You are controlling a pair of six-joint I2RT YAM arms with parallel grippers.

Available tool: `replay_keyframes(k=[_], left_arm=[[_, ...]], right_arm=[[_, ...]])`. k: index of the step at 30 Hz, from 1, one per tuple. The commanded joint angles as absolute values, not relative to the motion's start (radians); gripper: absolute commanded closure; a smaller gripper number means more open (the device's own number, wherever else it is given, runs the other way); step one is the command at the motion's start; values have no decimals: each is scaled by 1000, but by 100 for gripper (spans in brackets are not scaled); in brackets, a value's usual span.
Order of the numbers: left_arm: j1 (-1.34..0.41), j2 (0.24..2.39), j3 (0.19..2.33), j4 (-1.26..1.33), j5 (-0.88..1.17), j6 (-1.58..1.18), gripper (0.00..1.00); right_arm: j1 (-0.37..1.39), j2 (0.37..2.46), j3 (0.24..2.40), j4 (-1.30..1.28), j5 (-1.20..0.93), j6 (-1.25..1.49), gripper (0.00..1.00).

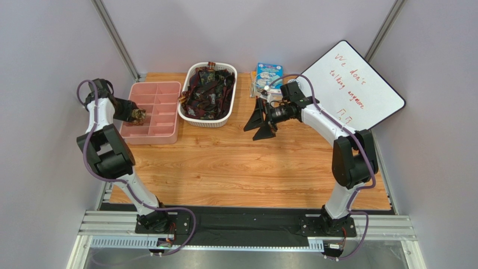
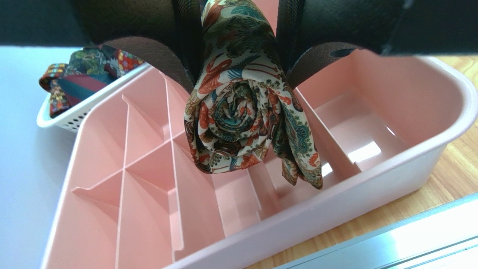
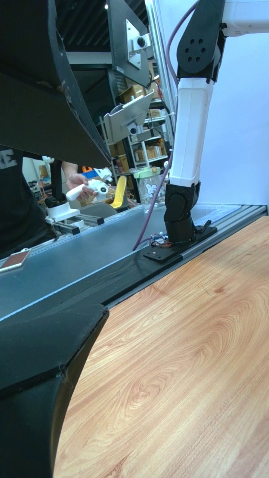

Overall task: Roll the ties
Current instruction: Place the tie in the storage box.

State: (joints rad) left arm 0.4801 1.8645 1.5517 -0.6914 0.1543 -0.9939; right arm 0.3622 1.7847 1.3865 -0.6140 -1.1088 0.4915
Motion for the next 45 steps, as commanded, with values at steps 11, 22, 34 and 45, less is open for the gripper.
replay_keyframes(k=[11, 22, 34, 45], left_arm=[[474, 1882, 1523, -722, 80, -1057, 98], [460, 1928, 1559, -721, 61, -1069, 89], [457, 1956, 1549, -698, 64, -1057, 63], [457, 1914, 1555, -707, 107, -1042, 36]], right_arm=[[353, 1799, 1419, -626, -1131, 471, 0], [353, 1813, 1425, -627, -1132, 472, 0], [351, 1816, 1422, -635, -1129, 471, 0], [351, 1822, 1427, -637, -1127, 471, 0]])
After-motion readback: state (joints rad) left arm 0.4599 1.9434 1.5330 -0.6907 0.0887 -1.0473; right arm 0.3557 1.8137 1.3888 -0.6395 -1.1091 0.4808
